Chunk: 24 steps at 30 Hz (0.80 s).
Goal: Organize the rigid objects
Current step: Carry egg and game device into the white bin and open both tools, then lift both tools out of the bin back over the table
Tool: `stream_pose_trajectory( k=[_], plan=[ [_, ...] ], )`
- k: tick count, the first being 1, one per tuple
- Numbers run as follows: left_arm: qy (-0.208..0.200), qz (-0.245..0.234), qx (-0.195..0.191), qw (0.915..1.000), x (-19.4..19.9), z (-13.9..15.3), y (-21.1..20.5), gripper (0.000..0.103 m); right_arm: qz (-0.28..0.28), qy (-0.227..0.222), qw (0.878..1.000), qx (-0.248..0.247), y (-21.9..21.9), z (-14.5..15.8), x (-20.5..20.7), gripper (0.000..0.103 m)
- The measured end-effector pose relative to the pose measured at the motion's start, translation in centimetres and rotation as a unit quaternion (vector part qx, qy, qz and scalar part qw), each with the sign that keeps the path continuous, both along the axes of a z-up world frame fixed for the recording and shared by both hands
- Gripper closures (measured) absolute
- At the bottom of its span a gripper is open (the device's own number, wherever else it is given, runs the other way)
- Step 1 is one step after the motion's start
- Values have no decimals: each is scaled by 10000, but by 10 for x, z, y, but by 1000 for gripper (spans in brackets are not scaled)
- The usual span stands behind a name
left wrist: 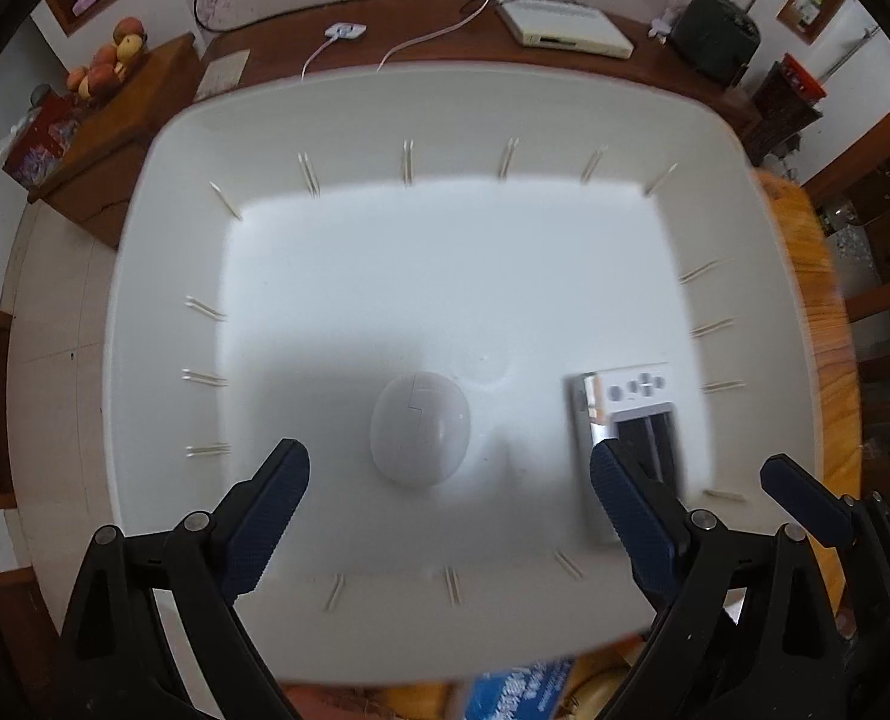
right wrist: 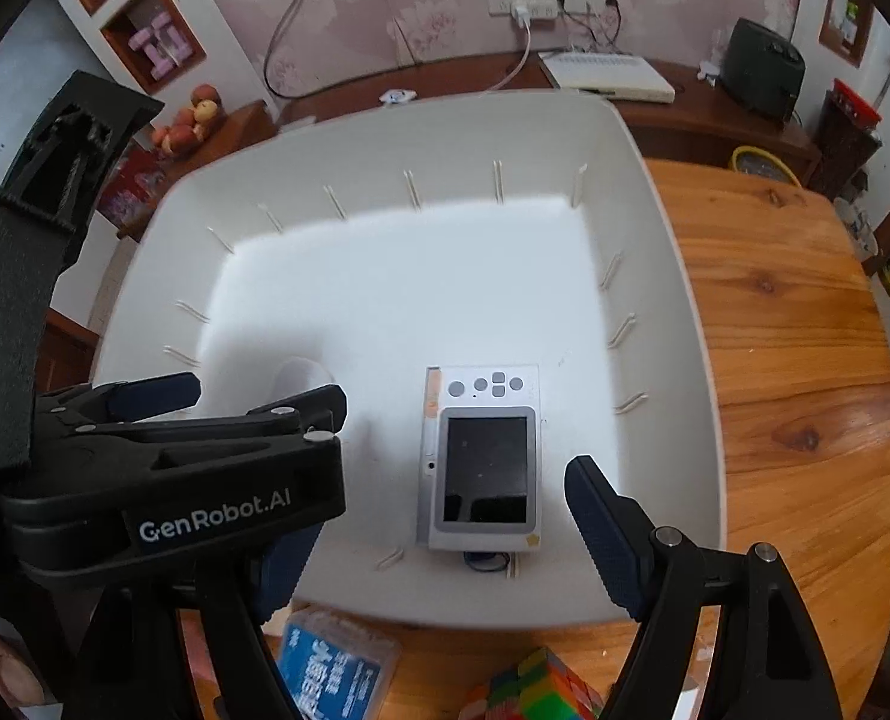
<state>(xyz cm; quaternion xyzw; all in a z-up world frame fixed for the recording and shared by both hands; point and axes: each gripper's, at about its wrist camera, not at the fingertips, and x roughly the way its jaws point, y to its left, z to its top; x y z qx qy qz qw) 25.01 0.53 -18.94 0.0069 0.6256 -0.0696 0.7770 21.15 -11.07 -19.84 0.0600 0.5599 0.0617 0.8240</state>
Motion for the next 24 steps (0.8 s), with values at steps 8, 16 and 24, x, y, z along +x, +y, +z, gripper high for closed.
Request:
stream_pose_trajectory(
  k=[8,16,24],
  plan=[
    [-402,71,-231,9989,-17,55,8,7,138,-492,9984,230,-1,56,-26,23],
    [-917,-75,-235,9955,-55,106,10,7,285,-1003,9940,334,-11,108,-81,23],
    [-1273,14,-400,9911,-104,149,7,7,263,-1489,9885,83,-32,148,-139,23]
  ],
)
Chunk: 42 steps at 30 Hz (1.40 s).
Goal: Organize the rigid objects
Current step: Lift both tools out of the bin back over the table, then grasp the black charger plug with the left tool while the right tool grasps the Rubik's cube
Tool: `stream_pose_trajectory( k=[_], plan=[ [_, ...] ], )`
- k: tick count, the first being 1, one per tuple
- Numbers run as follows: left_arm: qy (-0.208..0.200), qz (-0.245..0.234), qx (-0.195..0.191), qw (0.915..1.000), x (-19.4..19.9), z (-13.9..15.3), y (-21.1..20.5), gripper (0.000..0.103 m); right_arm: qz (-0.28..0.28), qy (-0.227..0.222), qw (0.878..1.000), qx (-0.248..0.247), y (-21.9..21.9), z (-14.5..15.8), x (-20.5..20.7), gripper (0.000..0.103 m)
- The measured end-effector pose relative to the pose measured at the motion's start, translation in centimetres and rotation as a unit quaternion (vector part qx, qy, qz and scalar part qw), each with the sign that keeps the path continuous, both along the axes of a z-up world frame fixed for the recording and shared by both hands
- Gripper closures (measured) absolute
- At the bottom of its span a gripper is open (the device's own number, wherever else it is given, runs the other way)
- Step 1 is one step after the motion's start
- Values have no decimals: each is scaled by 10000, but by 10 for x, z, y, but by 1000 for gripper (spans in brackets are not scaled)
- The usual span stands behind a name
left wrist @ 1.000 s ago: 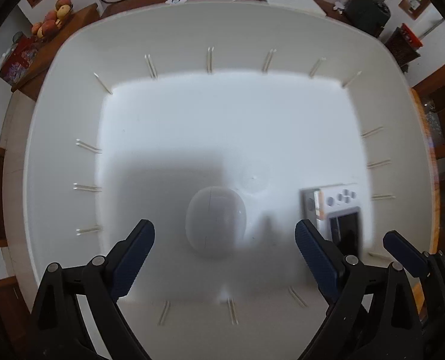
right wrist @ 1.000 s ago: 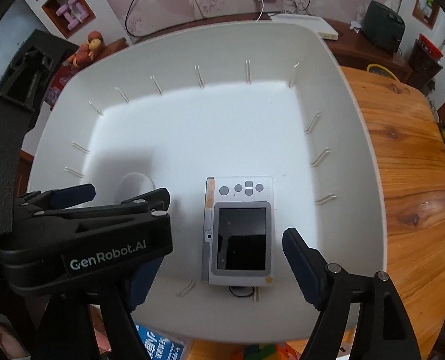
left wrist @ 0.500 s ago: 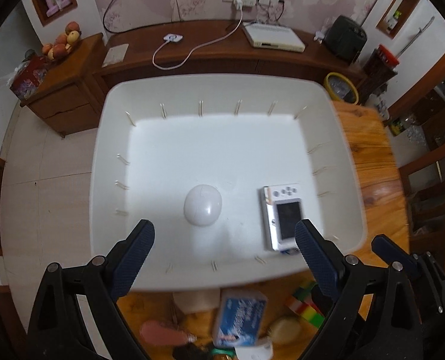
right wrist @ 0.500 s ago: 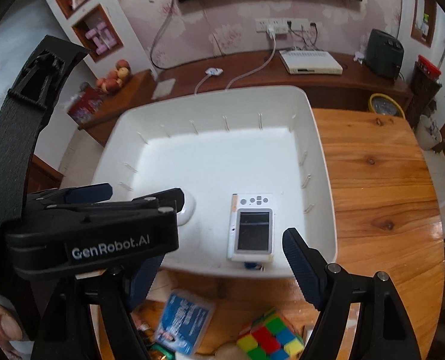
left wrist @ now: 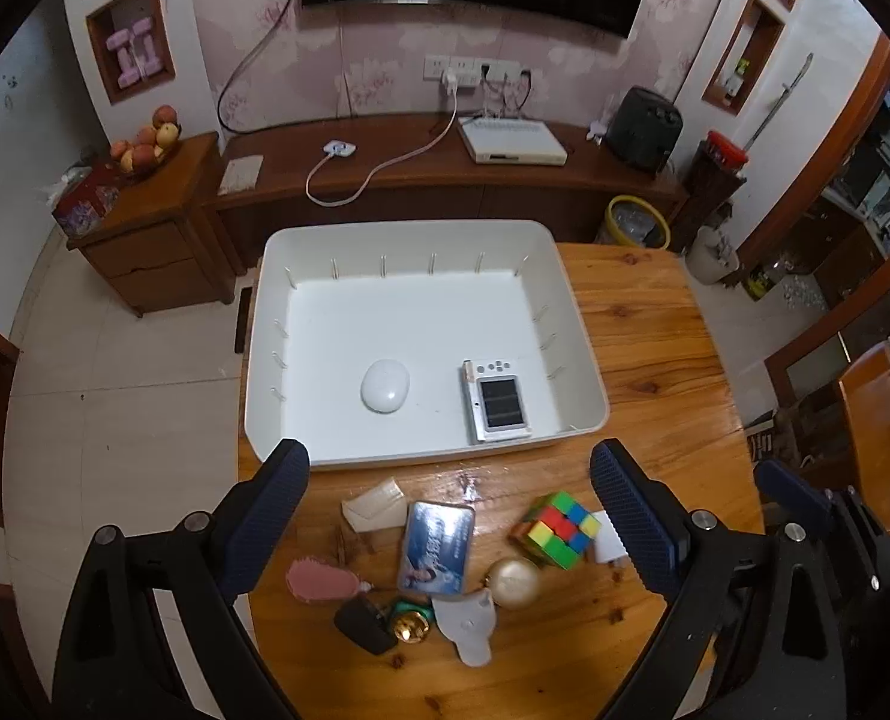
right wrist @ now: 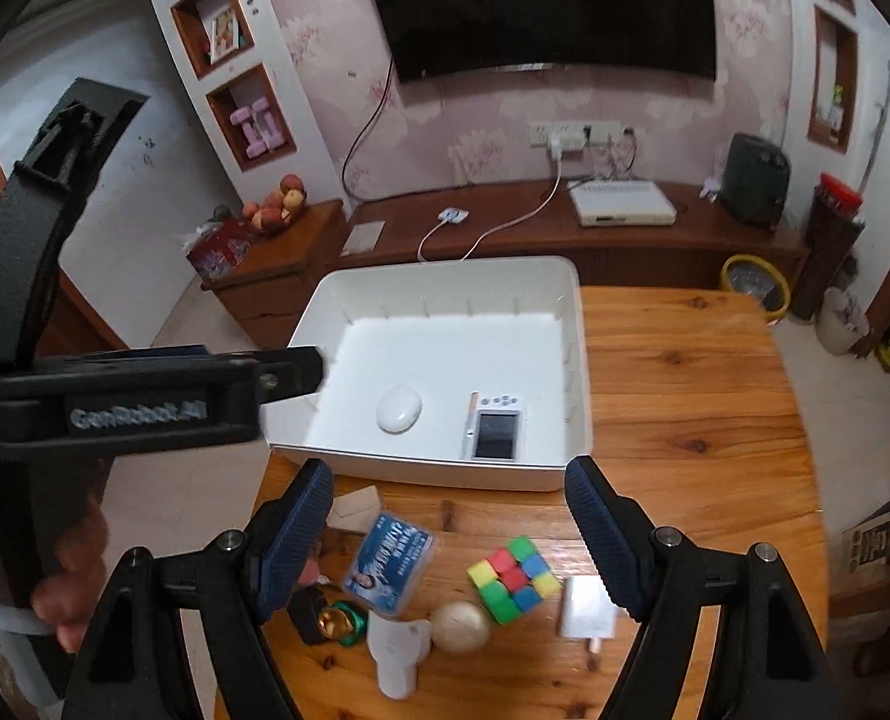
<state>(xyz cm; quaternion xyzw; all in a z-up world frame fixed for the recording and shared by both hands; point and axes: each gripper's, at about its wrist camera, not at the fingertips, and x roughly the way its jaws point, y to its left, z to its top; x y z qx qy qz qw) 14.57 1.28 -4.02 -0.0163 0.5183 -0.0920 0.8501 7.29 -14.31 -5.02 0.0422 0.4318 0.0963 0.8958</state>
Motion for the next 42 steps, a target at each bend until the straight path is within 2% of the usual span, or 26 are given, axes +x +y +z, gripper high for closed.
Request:
stream_pose_trajectory(
  k=[3,11,20,25,31,42],
  plan=[
    [-148,24,17,9999,-17,11,-2,7,-98,-115,9999,-53,-12,7,-12,23],
    [-235,81,-16,9997,-54,20,-8,7,-251,-206,9993,-207,-45,22,-37,23],
    [-126,116,99,9998,-87,13,-10,7,-88,-317,9990,-312,-66,32,-66,23],
    [-133,310,143,9993,-105,7,-2,7,-19,-389,9992,-89,-72,32,-77,23],
    [-112,604,391,9973,-121,-12,18,7,83,-383,9988,-283,-65,14,-83,22],
    [709,893,477,9923,-143,-86,49,7,651,34,9958,-651,-27,-43,-88,22]
  ],
)
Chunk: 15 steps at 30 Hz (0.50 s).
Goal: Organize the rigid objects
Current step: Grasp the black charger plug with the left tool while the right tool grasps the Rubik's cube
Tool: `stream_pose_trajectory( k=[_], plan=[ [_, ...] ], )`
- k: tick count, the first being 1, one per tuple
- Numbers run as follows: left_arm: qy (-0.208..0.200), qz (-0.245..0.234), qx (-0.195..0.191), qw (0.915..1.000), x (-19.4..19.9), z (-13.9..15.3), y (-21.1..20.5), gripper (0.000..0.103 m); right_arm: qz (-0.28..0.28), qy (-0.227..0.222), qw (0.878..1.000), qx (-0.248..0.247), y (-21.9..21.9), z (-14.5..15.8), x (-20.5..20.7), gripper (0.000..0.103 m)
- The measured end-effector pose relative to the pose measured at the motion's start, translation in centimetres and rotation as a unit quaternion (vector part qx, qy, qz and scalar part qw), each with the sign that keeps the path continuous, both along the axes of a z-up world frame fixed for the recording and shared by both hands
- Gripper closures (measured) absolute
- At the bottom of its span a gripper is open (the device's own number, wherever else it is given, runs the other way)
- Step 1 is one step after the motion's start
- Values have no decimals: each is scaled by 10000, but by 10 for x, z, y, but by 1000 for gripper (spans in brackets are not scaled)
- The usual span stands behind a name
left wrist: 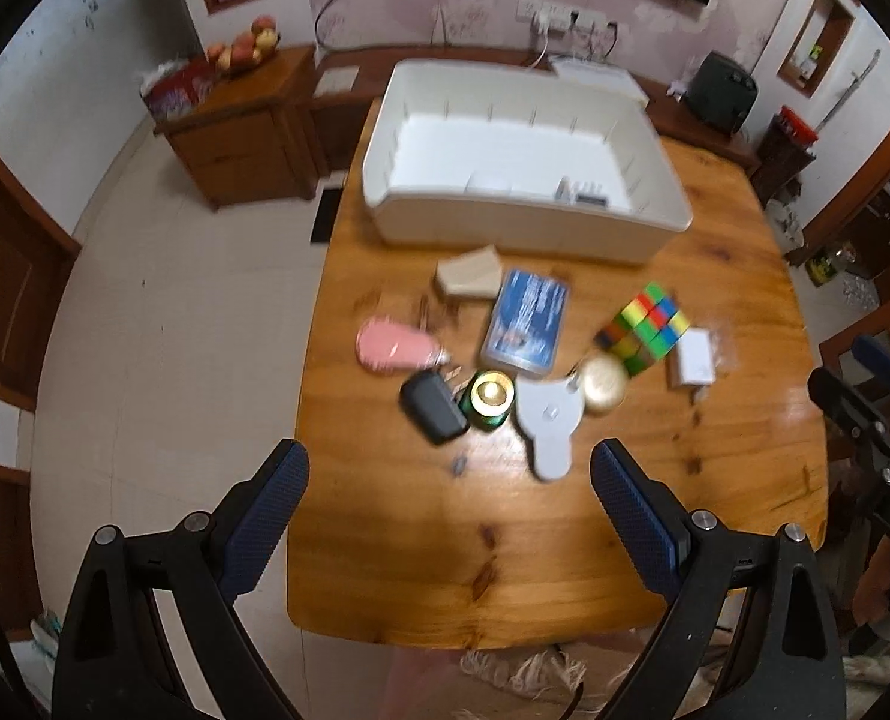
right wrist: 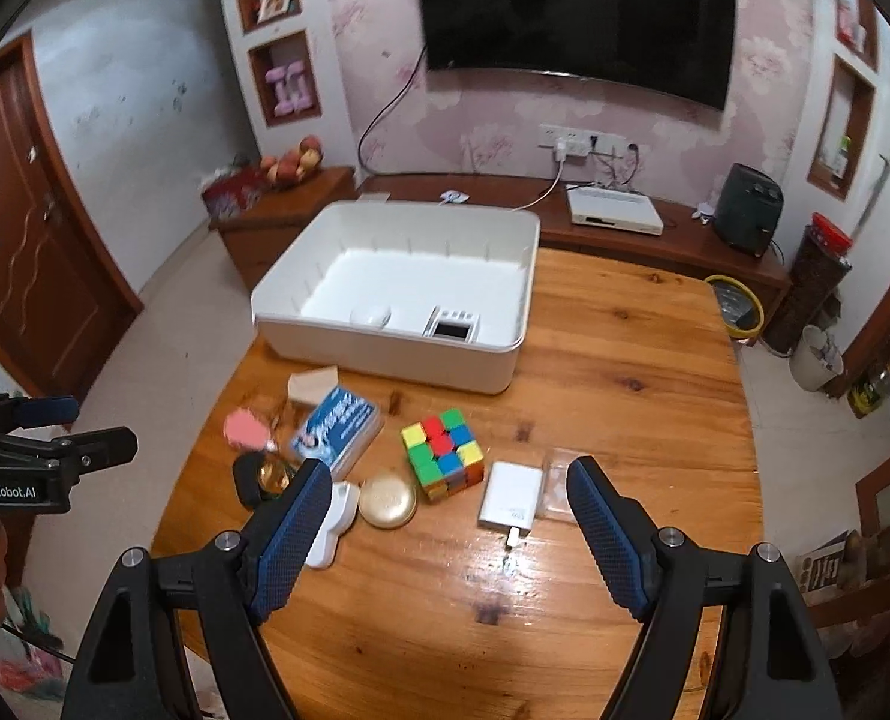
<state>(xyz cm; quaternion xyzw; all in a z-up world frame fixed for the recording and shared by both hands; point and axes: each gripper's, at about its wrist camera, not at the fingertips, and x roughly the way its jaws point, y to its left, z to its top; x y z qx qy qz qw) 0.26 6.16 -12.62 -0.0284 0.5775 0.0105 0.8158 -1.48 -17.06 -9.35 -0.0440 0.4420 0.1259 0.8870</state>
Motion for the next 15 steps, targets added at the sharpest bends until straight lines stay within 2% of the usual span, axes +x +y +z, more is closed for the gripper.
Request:
stream_pose_trajectory(
  k=[5,10,15],
  plan=[
    [290,457,-263,9982,4,-32,22,7,199,216,9994,-171,14,-26,3,22],
    [455,854,-358,9947,17,-67,39,7,278,431,9985,-192,23,-46,9,22],
    [789,1270,-653,9866,33,-106,52,7,292,603,9973,-307,28,-62,16,22]
  ],
)
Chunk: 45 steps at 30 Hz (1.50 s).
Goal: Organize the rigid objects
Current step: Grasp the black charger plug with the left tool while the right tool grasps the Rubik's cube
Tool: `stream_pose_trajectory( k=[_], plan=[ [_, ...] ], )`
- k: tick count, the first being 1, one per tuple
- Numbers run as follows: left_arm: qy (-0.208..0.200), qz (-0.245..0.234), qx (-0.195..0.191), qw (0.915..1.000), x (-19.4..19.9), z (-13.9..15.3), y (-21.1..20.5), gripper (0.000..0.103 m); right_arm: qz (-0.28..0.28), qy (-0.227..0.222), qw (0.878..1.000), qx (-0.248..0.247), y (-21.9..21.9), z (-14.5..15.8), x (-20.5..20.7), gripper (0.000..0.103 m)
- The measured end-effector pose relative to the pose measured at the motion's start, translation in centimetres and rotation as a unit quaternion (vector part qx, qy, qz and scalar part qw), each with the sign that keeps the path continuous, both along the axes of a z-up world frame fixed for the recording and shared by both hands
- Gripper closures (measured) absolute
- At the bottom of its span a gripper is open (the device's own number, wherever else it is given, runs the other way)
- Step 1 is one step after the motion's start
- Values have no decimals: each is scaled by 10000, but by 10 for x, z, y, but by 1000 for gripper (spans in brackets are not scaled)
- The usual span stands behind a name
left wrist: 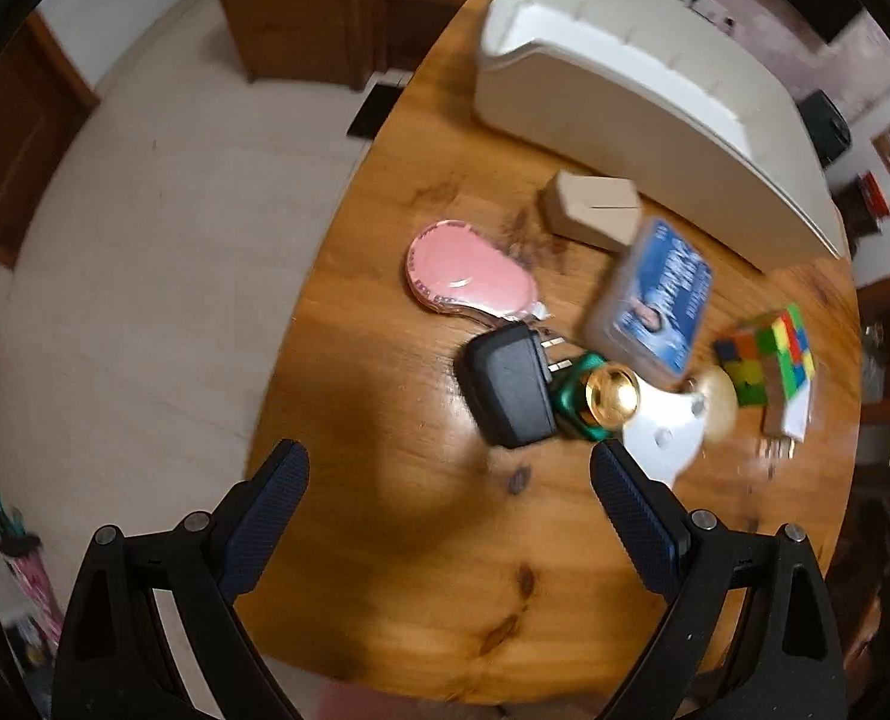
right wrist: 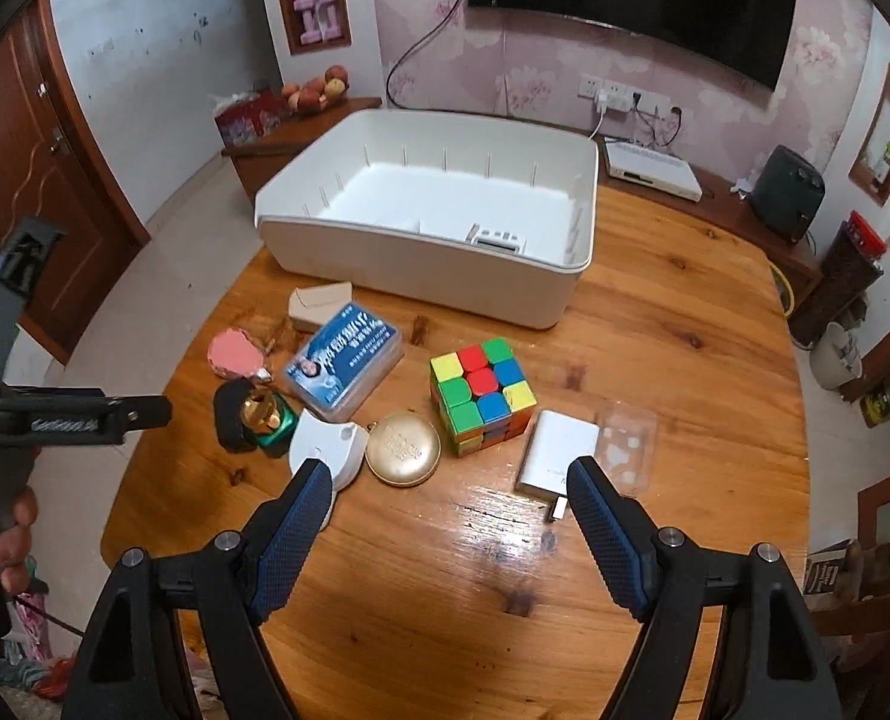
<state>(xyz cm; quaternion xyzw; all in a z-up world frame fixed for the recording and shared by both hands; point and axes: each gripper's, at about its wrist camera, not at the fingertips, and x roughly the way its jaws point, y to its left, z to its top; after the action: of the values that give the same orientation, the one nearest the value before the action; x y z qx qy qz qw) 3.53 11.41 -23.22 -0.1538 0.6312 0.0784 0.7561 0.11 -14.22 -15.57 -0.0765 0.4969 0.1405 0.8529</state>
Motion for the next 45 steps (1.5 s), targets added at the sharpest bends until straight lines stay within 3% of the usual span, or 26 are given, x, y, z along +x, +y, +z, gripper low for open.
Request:
stream_pose_trajectory(
  k=[11,19,28,34,45],
  plan=[
    [365,567,-384,9970,37,-40,13,7,-80,212,9997,-72,1,-19,22,22],
    [738,771,-493,9931,39,-60,14,8,-182,333,9993,43,-7,-29,50,22],
    [859,821,-391,9921,48,-63,7,8,-91,446,9990,-8,-11,-46,78,22],
    [982,880,-232,9910,56,-64,-3,8,290,720,9969,-110,-2,-65,94,22],
    [1486,1201,23,9816,86,-76,-8,8,604,1009,9918,-505,16,-100,112,22]
  ],
)
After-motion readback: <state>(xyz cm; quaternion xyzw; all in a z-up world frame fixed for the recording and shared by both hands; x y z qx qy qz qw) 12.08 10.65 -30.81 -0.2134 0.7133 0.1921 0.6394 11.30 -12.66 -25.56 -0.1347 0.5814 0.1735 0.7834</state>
